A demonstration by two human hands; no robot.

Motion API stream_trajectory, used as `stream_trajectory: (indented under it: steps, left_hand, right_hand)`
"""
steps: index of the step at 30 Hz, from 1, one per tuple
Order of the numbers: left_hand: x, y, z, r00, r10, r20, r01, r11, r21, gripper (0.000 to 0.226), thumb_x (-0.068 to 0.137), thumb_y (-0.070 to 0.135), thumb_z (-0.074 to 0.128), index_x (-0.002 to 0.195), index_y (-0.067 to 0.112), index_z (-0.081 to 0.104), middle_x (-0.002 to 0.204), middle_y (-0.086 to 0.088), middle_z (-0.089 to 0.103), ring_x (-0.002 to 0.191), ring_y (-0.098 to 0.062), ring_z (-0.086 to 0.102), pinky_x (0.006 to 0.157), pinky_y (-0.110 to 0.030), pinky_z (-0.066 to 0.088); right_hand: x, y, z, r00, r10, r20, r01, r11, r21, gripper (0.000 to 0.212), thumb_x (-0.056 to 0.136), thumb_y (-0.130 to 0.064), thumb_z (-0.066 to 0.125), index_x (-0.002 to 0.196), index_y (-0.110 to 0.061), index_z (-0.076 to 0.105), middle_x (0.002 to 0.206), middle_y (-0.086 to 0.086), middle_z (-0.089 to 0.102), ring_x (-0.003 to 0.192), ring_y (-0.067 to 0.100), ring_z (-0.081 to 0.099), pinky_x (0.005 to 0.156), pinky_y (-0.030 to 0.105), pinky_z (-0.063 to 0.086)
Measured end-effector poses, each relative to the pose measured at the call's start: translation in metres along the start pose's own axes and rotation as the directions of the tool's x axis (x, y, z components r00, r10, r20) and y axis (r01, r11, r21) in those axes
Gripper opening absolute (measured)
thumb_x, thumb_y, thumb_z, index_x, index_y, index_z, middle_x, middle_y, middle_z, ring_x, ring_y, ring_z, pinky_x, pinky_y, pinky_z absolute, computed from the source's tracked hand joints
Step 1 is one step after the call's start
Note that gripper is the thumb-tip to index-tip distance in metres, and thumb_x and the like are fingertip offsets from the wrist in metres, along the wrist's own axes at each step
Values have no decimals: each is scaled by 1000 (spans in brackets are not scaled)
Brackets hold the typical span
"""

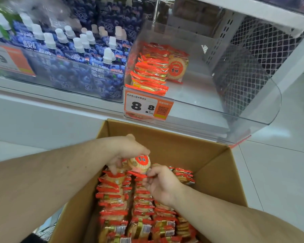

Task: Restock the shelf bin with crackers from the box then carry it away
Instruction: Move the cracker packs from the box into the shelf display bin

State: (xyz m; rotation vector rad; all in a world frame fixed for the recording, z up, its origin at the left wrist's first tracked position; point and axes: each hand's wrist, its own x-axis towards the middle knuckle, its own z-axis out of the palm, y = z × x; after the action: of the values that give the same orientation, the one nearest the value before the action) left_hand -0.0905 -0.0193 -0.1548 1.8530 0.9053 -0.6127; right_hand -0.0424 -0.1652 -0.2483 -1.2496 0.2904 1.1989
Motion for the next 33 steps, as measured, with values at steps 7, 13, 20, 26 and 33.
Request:
stream_trajectory:
  steps: [7, 13, 20, 26, 33]
  left_hand:
    - [8, -10, -3, 989, 133, -71, -141, 981, -135, 50, 83, 7, 70, 121, 35, 54, 112, -3, 57, 93, -22, 62, 62, -28, 54]
    - [14, -14, 1, 984, 178, -11, -178, 984, -16, 53, 83, 8, 70, 121, 40, 51, 117, 2, 54, 88, -15, 61, 55, -25, 53]
    - [16, -15, -1, 982, 188, 0, -188, 981, 36, 49, 87, 6, 55, 122, 39, 52, 108, 3, 54, 80, -15, 59, 67, -31, 59]
    - [1, -9, -8, 959, 283, -8, -282, 956, 77, 54, 87, 2, 53, 127, 38, 50, 100, 0, 55, 61, -12, 51, 53, -25, 47]
    - [-25, -9, -25, 923, 381, -48, -381, 924, 20, 61, 83, -6, 54, 125, 38, 53, 98, -8, 61, 53, -12, 42, 48, -27, 35]
  right_hand:
    - [46, -12, -47, 968, -37, -246, -51, 938, -344, 17, 80, -15, 54, 83, -8, 68, 76, 10, 65, 64, 24, 58, 69, 34, 50]
    - [90, -8, -145, 718, -321, -618, -229, 729, -645, 50, 79, -31, 62, 127, -27, 50, 96, 7, 69, 83, 28, 67, 71, 33, 56]
    - [86, 2, -151, 730, -200, -653, -219, 837, -502, 19, 83, -24, 72, 98, -16, 65, 70, 9, 72, 60, 21, 69, 44, 27, 44]
    - [37, -35, -131, 739, -317, -595, -202, 738, -644, 9, 81, -15, 69, 83, -7, 66, 59, 7, 67, 42, 17, 59, 41, 19, 39]
    - [-58, -84, -83, 948, -281, -148, 2, 473, -881, 24, 79, 7, 62, 72, -15, 57, 63, 3, 64, 63, 18, 64, 54, 27, 47]
